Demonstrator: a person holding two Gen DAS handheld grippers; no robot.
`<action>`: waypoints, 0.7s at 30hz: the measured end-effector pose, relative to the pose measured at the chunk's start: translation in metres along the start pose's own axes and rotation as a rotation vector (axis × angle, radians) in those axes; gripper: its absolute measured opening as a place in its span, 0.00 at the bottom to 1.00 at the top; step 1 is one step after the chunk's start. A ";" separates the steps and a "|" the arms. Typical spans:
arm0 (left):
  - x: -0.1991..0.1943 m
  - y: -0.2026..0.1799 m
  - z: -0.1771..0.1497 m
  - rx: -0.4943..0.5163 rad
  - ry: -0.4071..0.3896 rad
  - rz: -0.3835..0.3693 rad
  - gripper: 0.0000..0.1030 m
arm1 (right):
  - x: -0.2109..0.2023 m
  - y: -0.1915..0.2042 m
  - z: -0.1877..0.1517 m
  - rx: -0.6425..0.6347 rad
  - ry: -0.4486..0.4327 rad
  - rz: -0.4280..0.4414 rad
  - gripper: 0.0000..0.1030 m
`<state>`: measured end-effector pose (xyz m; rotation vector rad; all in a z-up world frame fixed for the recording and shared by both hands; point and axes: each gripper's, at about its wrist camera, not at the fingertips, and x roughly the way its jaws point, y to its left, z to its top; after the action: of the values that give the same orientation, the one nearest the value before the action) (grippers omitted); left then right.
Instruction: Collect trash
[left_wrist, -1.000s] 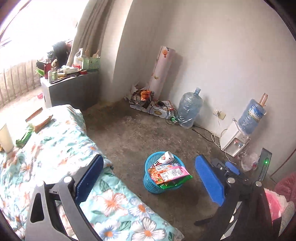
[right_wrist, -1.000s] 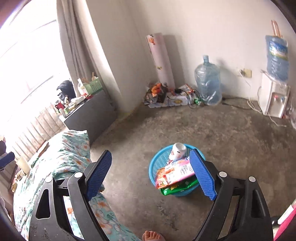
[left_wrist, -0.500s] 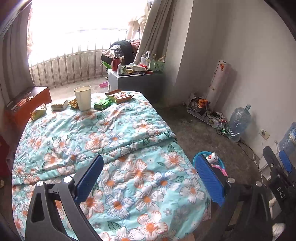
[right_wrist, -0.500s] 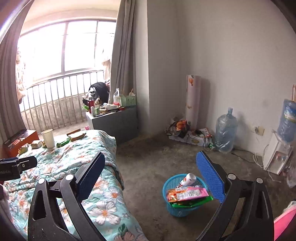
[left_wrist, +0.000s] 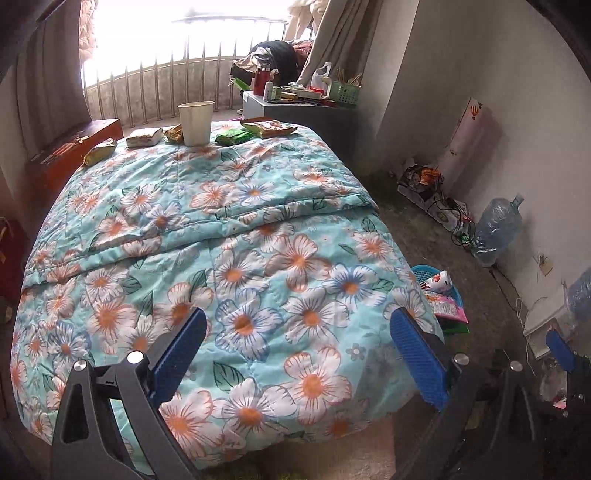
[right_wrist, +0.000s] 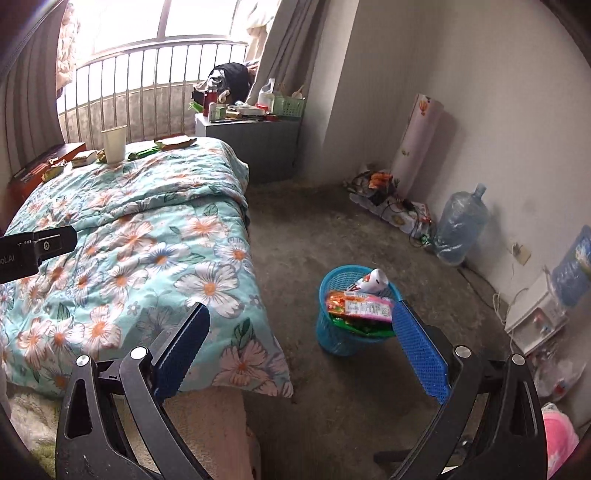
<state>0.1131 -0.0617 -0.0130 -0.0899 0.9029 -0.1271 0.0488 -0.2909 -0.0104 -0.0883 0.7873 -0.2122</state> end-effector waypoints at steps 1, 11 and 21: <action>0.004 -0.001 -0.003 0.008 0.020 0.009 0.94 | 0.003 0.002 -0.005 0.000 0.028 0.004 0.92; 0.014 -0.010 -0.003 0.031 0.058 0.033 0.95 | 0.021 -0.011 -0.027 0.067 0.143 0.016 0.92; 0.016 -0.013 -0.008 0.134 0.062 0.109 0.95 | 0.024 -0.020 -0.027 0.080 0.148 0.009 0.92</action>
<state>0.1158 -0.0773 -0.0290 0.0876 0.9568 -0.0891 0.0430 -0.3154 -0.0435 0.0064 0.9255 -0.2429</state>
